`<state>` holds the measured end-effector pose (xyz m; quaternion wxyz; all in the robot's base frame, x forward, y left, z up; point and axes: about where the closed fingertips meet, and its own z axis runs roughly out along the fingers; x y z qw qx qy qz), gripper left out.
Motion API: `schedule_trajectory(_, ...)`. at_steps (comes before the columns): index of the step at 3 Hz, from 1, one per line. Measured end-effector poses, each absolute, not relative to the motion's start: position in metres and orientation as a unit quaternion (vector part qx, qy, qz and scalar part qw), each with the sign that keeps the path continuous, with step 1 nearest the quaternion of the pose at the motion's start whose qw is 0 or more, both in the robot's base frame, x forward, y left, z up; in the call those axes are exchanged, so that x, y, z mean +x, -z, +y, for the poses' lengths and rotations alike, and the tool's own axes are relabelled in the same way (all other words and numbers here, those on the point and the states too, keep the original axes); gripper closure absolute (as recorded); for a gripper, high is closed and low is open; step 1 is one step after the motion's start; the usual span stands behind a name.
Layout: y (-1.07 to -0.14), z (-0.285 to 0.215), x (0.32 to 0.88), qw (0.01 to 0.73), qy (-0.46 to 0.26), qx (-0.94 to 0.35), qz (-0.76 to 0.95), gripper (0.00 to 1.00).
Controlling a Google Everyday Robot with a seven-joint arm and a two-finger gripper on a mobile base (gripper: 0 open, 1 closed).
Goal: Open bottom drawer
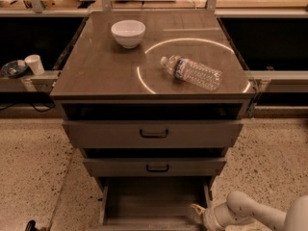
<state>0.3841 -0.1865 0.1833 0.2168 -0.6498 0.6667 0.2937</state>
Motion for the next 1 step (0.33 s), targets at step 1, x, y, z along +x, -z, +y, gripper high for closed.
schedule_trajectory(1, -0.1833, -0.1865, 0.3841, 0.217, -0.294, -0.650, 0.667, 0.00)
